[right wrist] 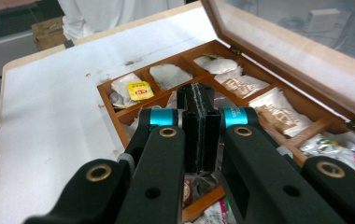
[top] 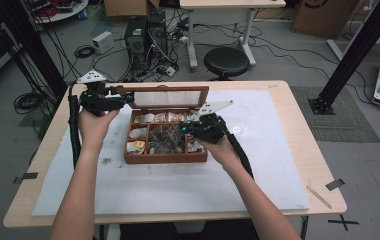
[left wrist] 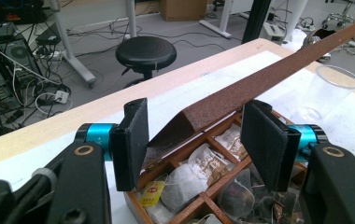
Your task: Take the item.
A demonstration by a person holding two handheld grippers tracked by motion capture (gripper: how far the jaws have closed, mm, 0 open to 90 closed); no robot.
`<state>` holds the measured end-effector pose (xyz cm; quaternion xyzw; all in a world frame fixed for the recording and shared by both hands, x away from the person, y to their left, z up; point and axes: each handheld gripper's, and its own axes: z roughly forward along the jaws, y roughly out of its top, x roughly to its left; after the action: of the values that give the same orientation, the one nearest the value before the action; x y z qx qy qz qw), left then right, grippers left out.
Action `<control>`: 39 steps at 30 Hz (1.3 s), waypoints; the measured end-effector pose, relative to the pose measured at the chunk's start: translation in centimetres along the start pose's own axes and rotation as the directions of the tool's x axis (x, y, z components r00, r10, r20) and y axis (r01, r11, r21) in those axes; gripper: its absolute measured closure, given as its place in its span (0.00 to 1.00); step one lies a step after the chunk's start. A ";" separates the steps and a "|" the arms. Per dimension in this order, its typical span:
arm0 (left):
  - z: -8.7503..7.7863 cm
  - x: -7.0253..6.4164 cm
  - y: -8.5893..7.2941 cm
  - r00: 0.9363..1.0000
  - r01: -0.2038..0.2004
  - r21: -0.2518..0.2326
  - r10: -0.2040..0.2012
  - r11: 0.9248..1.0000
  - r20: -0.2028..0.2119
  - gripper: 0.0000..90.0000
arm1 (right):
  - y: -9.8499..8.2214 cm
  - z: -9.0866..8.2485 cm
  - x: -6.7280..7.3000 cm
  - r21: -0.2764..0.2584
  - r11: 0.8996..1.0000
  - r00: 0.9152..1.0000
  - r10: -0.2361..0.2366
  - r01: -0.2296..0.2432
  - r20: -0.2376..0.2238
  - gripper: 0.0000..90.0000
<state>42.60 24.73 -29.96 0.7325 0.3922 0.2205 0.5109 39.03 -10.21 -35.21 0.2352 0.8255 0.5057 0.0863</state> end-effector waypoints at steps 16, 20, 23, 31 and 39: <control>0.1 0.0 0.0 1.000 0.007 -0.007 -0.007 1.000 -0.005 0.47 | 0.1 -4.7 -1.5 -0.056 0.998 0.999 -0.002 0.004 0.041 1.00; 0.1 0.0 0.0 1.000 0.007 -0.005 -0.007 1.000 -0.005 0.47 | -0.1 -5.9 -2.0 -0.065 0.998 0.998 0.003 0.001 0.058 1.00; 0.1 0.0 0.0 1.000 0.009 -0.006 -0.009 1.000 -0.006 0.47 | -0.3 -6.7 -2.4 -0.065 0.998 0.998 0.005 0.000 0.070 1.00; 0.1 0.0 0.0 1.000 0.012 -0.008 -0.012 1.000 -0.007 0.47 | -0.8 -8.6 -3.4 -0.078 0.997 0.994 0.021 -0.012 0.106 1.00; 0.1 0.1 0.0 1.000 0.010 -0.007 -0.010 1.000 -0.005 0.47 | -1.0 -10.5 -4.3 -0.077 0.997 0.990 0.023 -0.012 0.142 1.00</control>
<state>42.73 24.72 -30.00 0.7280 0.3965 0.2213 0.5137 38.55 -20.96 -31.56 0.2745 0.7954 0.5193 0.1495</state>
